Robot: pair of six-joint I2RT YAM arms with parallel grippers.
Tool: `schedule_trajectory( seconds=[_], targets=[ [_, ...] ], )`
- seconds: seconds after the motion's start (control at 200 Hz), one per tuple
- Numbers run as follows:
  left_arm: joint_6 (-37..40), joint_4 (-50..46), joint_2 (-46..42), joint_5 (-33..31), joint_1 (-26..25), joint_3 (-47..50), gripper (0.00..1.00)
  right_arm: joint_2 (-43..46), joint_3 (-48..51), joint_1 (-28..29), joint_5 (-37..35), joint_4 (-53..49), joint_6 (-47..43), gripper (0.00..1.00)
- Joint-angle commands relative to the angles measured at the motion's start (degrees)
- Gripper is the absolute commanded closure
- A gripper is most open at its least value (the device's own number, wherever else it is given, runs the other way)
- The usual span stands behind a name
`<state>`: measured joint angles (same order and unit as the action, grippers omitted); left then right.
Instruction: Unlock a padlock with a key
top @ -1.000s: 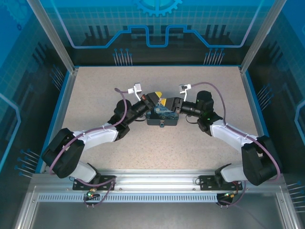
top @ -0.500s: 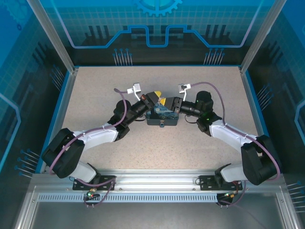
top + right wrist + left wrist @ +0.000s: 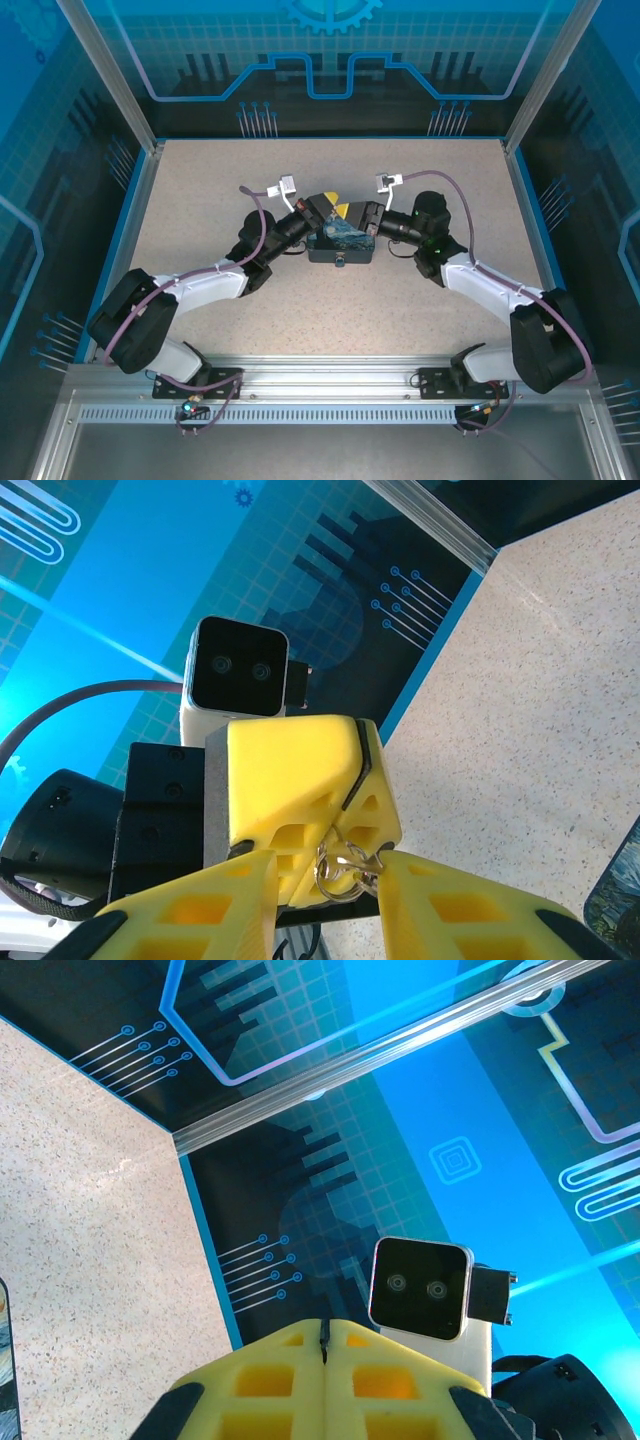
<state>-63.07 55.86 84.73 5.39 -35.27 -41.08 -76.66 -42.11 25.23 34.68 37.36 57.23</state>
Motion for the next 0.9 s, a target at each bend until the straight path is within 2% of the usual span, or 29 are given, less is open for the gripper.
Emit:
schedule_trajectory(
  seconds=[0.0,0.15,0.235,0.465,0.59,0.63,0.745,0.825,0.895],
  targets=[
    [0.1,2.0,-0.2,0.2,-0.2,0.5,1.0,-1.1,-2.2,1.1,-0.4,1.7,0.2,0.68],
    [0.2,1.8,-0.3,0.2,-0.2,0.4,1.0,-2.3,-3.0,1.8,-0.4,2.2,0.4,0.7],
    [0.2,1.7,-0.3,0.1,-0.2,0.4,1.0,-2.7,-3.5,2.2,-0.3,2.4,0.5,0.75],
    [-0.1,1.8,0.1,0.0,-0.3,0.2,1.0,-3.2,-4.0,2.5,0.1,1.6,-0.1,1.0],
    [-0.5,1.4,0.2,-0.1,-0.2,0.3,1.0,-2.8,-4.4,2.0,0.9,-0.8,-1.5,1.0],
    [-0.4,1.0,0.0,0.1,0.0,0.5,0.87,-2.6,-4.4,1.5,1.7,-2.2,-2.5,1.0],
    [0.1,-2.6,-2.2,1.4,1.8,1.2,0.62,-1.5,-4.8,-1.1,5.3,-8.2,-6.9,1.0],
    [1.7,-7.4,-4.4,3.8,3.6,1.3,0.52,-0.7,-5.1,-3.7,9.6,-13.3,-11.5,1.0],
    [4.3,-13.5,-6.2,7.6,5.6,0.3,0.48,-0.3,-5.4,-5.8,13.8,-17.2,-15.6,1.0]
  ],
)
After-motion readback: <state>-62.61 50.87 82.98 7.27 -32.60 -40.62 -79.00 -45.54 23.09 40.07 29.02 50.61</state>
